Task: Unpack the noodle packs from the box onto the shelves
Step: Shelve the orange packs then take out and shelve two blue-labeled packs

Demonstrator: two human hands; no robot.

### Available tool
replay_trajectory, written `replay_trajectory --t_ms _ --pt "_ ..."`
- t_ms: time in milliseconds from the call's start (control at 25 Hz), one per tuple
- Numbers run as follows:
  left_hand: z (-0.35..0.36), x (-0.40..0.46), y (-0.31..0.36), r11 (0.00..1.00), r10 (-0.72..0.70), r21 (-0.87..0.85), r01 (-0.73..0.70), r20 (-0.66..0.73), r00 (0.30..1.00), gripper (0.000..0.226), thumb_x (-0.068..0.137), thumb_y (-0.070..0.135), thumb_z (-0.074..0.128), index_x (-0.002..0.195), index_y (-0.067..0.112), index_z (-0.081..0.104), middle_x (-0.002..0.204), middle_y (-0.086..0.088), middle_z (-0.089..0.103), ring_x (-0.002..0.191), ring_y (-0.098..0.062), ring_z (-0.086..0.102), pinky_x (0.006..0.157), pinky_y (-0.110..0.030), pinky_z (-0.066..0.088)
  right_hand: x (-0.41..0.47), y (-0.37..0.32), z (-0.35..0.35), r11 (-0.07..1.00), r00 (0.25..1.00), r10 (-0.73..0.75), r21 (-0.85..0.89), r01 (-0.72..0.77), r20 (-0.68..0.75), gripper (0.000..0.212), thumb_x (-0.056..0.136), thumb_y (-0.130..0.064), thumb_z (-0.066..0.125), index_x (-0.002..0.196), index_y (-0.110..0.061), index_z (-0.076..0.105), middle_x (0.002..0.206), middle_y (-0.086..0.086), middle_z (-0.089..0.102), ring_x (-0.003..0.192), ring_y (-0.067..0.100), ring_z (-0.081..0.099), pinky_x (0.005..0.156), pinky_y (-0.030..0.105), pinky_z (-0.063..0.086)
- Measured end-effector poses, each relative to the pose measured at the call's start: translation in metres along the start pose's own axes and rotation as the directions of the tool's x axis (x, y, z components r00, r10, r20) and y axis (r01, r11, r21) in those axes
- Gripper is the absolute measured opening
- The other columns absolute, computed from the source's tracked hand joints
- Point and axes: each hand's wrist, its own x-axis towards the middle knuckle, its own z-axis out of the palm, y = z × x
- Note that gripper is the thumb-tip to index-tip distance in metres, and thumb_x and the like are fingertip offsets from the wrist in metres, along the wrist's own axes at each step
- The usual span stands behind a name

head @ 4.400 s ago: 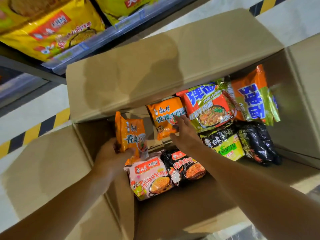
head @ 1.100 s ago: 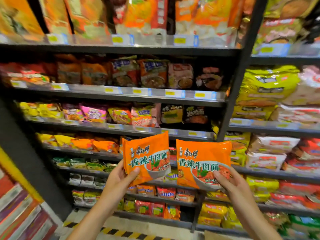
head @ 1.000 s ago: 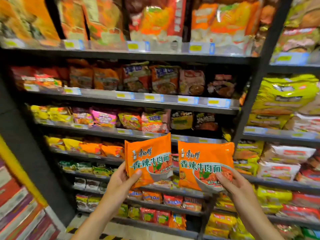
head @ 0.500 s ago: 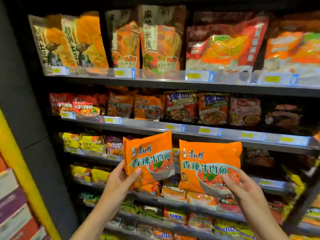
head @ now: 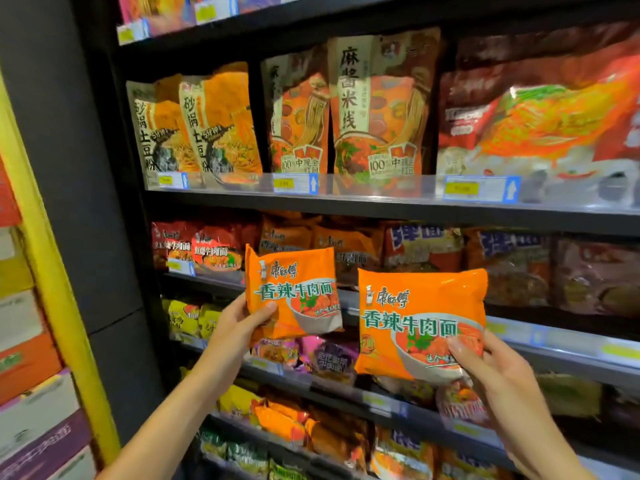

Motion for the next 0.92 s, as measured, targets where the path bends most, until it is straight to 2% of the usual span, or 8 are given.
replay_trajectory --t_ms 240,360,480,600,680,760,920 --pt "-0.030 0.086 0.006 0.998 0.005 0.057 -0.004 -0.020 1.000 0.023 0.093 0.016 0.064 0.116 0.020 0.064 0.110 -0.005 0.075 0.098 -0.023 0.072 0.080 -0.034 0.058 0.050 0.003 0.044 0.999 0.999 -0.007 0.038 0.005 0.048 0.032 0.090 -0.023 0.064 0.121 -0.018 0.067 0.112 0.003 0.076 0.105 0.021 0.072 0.095 0.043 0.050" --pt "-0.045 0.126 0.007 1.000 -0.012 0.021 0.013 -0.016 1.000 0.025 0.094 0.017 0.063 0.119 0.016 0.062 0.110 -0.005 0.075 0.098 -0.023 0.073 0.081 -0.033 0.059 0.071 0.007 0.064 0.997 1.000 0.008 0.071 -0.010 0.028 0.031 0.092 -0.022 0.062 0.122 -0.015 0.067 0.114 0.006 0.075 0.107 0.023 0.071 0.097 0.043 0.049" --pt "-0.060 0.162 0.002 1.000 -0.007 -0.005 0.007 0.039 0.999 0.028 0.093 0.014 0.064 0.121 0.015 0.061 0.110 -0.005 0.075 0.097 -0.022 0.072 0.083 -0.035 0.056 0.089 0.010 0.086 0.998 0.999 0.033 0.056 -0.033 -0.006 0.032 0.093 -0.025 0.062 0.123 -0.014 0.067 0.114 0.007 0.075 0.109 0.025 0.070 0.100 0.046 0.048" --pt "-0.069 0.193 -0.004 1.000 0.024 0.002 -0.025 0.104 0.994 0.030 0.091 0.009 0.067 0.119 0.017 0.059 0.101 -0.002 0.074 0.087 -0.018 0.071 0.070 -0.029 0.051 0.107 0.011 0.104 0.999 0.999 0.030 0.016 -0.029 -0.040 0.032 0.094 -0.027 0.061 0.122 -0.014 0.068 0.114 0.009 0.075 0.110 0.027 0.070 0.102 0.049 0.048" --pt "-0.073 0.209 -0.008 0.999 0.026 0.026 -0.031 0.176 0.984 0.034 0.090 0.009 0.068 0.122 0.019 0.058 0.109 -0.003 0.073 0.097 -0.020 0.071 0.075 -0.030 0.053 0.120 0.011 0.114 1.000 0.998 0.002 -0.023 -0.003 -0.057 0.032 0.094 -0.029 0.062 0.121 -0.014 0.068 0.115 0.008 0.074 0.112 0.028 0.068 0.103 0.049 0.048" --pt "-0.077 0.222 -0.014 0.995 0.015 0.090 -0.037 0.232 0.973 0.035 0.091 0.011 0.068 0.122 0.020 0.057 0.115 -0.004 0.072 0.104 -0.021 0.070 0.082 -0.032 0.053 0.132 0.012 0.125 0.999 0.997 -0.023 -0.044 0.020 -0.074 0.031 0.095 -0.028 0.062 0.121 -0.012 0.069 0.115 0.009 0.074 0.113 0.028 0.068 0.101 0.045 0.049" --pt "-0.083 0.242 -0.025 0.930 0.019 0.347 -0.122 0.286 0.958 0.020 0.092 0.021 0.068 0.108 0.015 0.057 0.106 -0.010 0.071 0.100 -0.025 0.069 0.088 -0.043 0.056 0.150 0.011 0.137 0.997 0.991 -0.044 -0.074 0.035 -0.129 0.028 0.096 -0.024 0.062 0.118 -0.009 0.069 0.111 0.010 0.076 0.105 0.025 0.071 0.091 0.038 0.054"
